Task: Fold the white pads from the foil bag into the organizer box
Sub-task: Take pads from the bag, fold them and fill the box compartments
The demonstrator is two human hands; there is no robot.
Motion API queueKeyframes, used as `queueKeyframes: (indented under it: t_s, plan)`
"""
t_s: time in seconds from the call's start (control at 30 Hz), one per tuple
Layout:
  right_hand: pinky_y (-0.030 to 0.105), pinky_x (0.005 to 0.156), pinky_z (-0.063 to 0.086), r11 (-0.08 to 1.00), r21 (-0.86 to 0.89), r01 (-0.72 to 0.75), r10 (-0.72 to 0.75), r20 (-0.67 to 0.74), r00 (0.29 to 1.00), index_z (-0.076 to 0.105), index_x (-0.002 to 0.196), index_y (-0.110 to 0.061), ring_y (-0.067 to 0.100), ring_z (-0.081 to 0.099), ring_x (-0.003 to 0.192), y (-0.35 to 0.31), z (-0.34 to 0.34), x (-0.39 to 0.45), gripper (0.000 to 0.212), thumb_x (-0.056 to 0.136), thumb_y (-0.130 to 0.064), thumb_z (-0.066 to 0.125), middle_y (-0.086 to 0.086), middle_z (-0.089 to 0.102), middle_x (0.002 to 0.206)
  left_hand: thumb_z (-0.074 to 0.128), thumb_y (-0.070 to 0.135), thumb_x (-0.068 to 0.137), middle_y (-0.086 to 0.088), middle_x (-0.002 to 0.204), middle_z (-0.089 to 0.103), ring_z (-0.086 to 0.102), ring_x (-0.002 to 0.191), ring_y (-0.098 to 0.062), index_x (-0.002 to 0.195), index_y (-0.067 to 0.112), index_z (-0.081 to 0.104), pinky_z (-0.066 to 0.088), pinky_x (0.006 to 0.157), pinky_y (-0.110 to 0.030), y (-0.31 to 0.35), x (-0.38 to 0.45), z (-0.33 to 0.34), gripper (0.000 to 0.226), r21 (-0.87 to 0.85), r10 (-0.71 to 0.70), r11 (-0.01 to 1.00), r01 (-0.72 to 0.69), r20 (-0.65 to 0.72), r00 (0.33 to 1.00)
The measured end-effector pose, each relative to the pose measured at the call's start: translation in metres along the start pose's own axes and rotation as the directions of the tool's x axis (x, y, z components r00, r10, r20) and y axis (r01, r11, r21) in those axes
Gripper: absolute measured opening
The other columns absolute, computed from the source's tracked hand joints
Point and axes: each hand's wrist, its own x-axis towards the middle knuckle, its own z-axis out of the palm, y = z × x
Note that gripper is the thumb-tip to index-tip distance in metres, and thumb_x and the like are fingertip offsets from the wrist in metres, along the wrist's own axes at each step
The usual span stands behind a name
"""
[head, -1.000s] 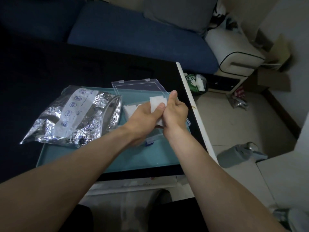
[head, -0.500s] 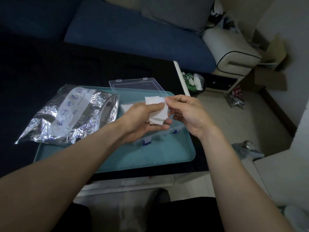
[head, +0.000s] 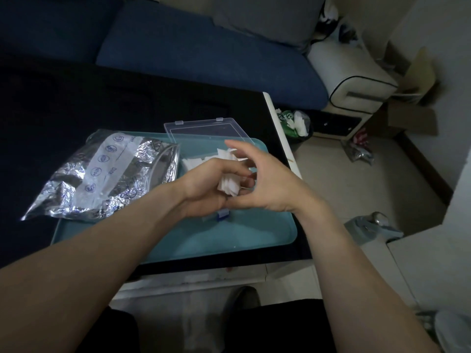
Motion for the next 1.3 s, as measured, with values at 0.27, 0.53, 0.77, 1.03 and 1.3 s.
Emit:
queueKeyframes:
  t_s: [0.27,0.53,0.77,1.03,1.3]
  plan:
    - [0.011,0.083,0.05,0.996,0.053,0.077,-0.077,-0.001,0.997,0.051,0.144,-0.021,-0.003,0.06,0.111,-0.005,0.003,0.002,0.083,0.071,-0.007,0.088,-0.002,0.056,0.133,0.056,0.014,0.091,-0.006,0.082,0.059,0.06,0.076,-0.019,0.096,0.013,0.061,0.049,0.076,-0.039,0.0,0.003,-0.008,0.008,0.046,-0.033,0.998,0.039,-0.11,0.993]
    - [0.016,0.094,0.048,0.986,-0.155,0.068,-0.058,0.064,0.996,0.035,0.152,-0.034,0.005,0.052,0.118,-0.013,0.012,0.004,0.104,0.066,-0.018,0.092,-0.007,0.049,0.141,0.048,0.0,0.091,-0.013,0.074,0.062,0.062,0.061,-0.019,0.089,0.004,0.06,0.05,0.049,-0.024,-0.004,0.001,0.0,0.013,0.124,0.043,0.992,-0.019,-0.193,0.98]
    - [0.022,0.091,0.049,0.965,-0.256,0.062,-0.095,-0.117,0.989,0.053,0.137,-0.022,0.009,0.057,0.111,-0.011,0.012,0.009,0.083,0.064,-0.028,0.092,-0.005,0.057,0.127,0.055,0.002,0.09,-0.014,0.087,0.066,0.066,0.08,-0.022,0.096,0.005,0.064,0.056,0.066,-0.03,0.0,-0.001,0.001,0.011,0.033,0.076,0.997,-0.072,-0.151,0.986]
    - [0.036,0.103,0.048,0.957,-0.277,0.09,-0.126,-0.114,0.985,0.044,0.149,-0.023,0.014,0.056,0.12,-0.021,0.016,0.006,0.088,0.071,-0.018,0.084,-0.002,0.059,0.135,0.055,-0.008,0.084,-0.014,0.086,0.065,0.065,0.082,-0.024,0.099,0.005,0.063,0.056,0.065,-0.032,-0.002,0.0,-0.001,0.021,0.124,0.132,0.986,-0.11,-0.188,0.973]
    - [0.034,0.099,0.051,0.965,-0.251,0.073,-0.091,-0.06,0.994,0.042,0.149,-0.028,0.015,0.056,0.118,-0.018,0.018,0.006,0.089,0.071,-0.012,0.083,-0.003,0.059,0.132,0.054,-0.005,0.086,-0.013,0.087,0.064,0.065,0.081,-0.021,0.099,0.007,0.062,0.052,0.065,-0.031,0.001,-0.005,0.0,0.019,0.135,0.113,0.986,-0.093,-0.151,0.982]
